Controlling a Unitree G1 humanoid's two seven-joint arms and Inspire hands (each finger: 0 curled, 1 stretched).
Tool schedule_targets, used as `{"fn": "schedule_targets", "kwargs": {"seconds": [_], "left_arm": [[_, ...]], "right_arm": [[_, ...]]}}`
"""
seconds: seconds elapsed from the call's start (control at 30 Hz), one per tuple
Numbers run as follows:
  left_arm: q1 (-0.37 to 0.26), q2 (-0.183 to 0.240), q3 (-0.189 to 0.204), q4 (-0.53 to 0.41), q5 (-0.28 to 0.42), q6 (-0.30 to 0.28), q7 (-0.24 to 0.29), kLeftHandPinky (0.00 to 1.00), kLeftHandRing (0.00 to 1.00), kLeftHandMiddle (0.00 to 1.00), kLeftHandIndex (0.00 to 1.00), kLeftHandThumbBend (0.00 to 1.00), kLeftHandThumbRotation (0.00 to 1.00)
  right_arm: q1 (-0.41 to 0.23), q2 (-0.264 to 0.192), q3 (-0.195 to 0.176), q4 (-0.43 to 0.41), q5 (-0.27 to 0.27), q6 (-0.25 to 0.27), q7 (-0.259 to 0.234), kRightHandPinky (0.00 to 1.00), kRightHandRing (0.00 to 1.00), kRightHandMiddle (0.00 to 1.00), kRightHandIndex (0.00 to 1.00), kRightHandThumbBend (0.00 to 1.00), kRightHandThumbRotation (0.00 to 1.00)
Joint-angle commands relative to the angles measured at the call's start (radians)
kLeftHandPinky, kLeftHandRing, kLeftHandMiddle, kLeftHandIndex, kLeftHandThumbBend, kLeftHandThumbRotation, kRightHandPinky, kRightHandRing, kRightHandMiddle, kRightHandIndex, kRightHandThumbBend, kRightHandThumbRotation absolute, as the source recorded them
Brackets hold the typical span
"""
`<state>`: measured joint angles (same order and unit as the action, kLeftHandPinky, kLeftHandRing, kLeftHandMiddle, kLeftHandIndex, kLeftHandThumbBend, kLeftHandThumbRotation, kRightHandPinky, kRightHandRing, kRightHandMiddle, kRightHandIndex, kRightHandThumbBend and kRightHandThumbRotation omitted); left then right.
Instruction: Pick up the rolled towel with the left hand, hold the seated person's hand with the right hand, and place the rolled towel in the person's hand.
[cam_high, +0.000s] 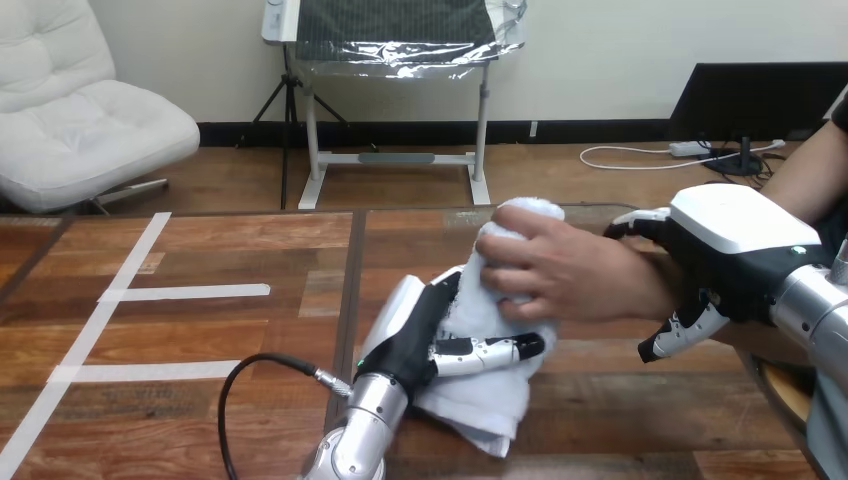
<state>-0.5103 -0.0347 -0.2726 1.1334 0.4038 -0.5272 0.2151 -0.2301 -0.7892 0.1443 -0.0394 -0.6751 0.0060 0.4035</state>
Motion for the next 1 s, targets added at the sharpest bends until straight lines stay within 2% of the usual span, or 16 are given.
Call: {"fn": "schedule_targets", "kwargs": {"seconds": [0.0, 0.57, 0.97], "left_arm": [[-0.057, -0.01, -0.034, -0.051, 0.028, 0.009, -0.016, 1.0, 1.0, 1.0, 1.0, 1.0, 0.69], [-0.04, 0.001, -0.04, -0.064, 0.011, -0.002, -0.038, 1.0, 1.0, 1.0, 1.0, 1.0, 0.75], [-0.016, 0.018, -0.045, -0.082, 0.021, -0.023, -0.016, 1.0, 1.0, 1.0, 1.0, 1.0, 0.76]], "right_arm": [[-0.049, -0.015, -0.023, -0.038, -0.01, 0.0, -0.002, 0.86, 0.94, 0.94, 0.88, 0.87, 0.0], [-0.04, -0.009, -0.029, -0.046, 0.002, -0.008, -0.008, 0.88, 0.94, 0.95, 0.89, 0.87, 0.0], [-0.019, -0.005, -0.041, -0.087, 0.021, -0.008, -0.008, 0.87, 0.94, 0.95, 0.88, 0.87, 0.0]]}}
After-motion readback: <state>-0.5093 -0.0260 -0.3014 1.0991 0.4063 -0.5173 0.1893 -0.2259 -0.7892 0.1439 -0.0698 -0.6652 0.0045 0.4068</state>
